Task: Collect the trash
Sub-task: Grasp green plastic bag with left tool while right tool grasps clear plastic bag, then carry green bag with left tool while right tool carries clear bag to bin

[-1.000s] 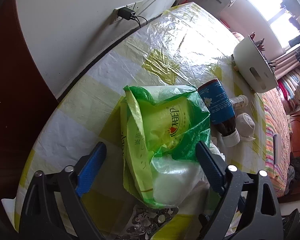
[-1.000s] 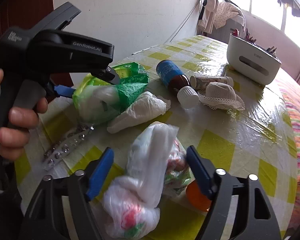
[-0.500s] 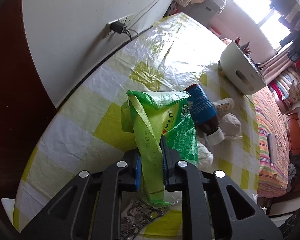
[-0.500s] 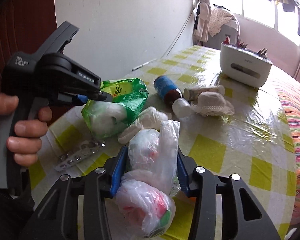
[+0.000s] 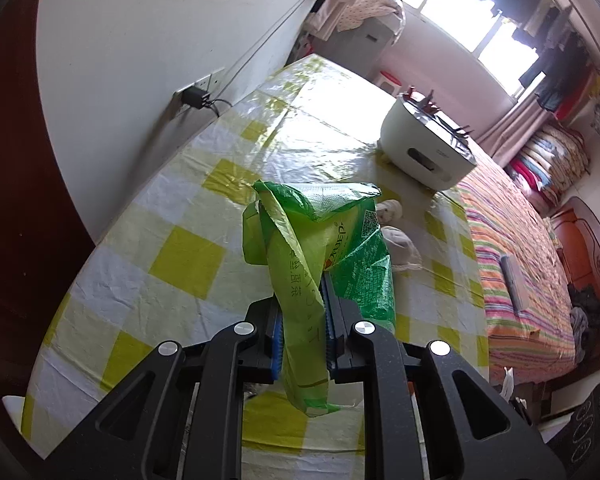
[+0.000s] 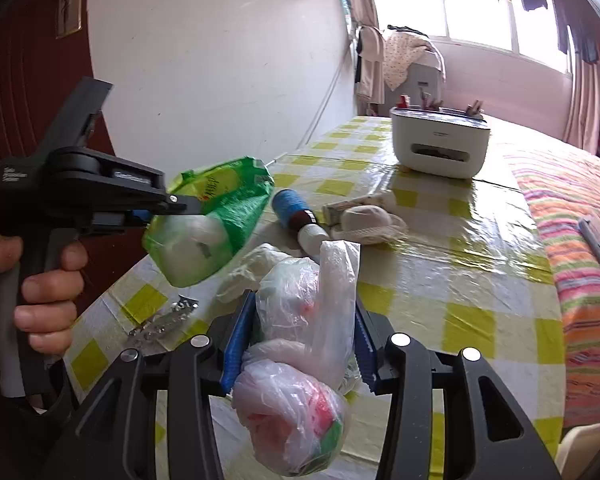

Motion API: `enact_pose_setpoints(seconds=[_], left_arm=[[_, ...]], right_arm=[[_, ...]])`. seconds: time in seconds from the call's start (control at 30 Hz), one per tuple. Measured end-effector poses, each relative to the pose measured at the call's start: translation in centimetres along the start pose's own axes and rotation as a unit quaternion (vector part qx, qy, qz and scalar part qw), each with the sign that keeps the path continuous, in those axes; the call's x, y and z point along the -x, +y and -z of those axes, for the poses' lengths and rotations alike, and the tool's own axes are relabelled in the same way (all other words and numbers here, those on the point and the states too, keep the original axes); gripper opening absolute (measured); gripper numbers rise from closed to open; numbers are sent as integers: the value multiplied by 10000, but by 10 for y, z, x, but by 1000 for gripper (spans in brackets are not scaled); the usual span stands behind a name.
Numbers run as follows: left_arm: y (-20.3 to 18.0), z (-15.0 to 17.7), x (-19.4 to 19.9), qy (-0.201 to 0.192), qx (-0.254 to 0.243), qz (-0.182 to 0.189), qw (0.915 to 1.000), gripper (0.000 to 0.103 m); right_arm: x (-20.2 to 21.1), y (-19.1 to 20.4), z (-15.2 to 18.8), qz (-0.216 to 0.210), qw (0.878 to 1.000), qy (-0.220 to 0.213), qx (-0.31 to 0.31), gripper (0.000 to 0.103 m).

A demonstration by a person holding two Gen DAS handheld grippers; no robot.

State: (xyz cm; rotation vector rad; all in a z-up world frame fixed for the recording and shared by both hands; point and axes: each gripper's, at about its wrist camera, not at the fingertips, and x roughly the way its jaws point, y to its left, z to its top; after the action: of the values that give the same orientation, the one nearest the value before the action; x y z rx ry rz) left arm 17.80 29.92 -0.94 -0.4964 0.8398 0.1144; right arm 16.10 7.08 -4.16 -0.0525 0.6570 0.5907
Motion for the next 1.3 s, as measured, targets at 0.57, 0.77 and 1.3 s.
enact_pose_setpoints(seconds=[0.57, 0.77, 1.3], left_arm=[[-89, 43, 5, 162, -931, 446, 9945, 15], [-120, 63, 2, 262, -1284, 567, 9898, 15], [-172, 99, 8, 344, -1889, 801, 9781, 15]], right_arm=[[44, -52, 13, 556, 9979, -140, -302, 44], [60, -68, 20, 767, 9961, -196, -396, 44], [112, -118, 37, 1305, 9868, -473, -840, 44]])
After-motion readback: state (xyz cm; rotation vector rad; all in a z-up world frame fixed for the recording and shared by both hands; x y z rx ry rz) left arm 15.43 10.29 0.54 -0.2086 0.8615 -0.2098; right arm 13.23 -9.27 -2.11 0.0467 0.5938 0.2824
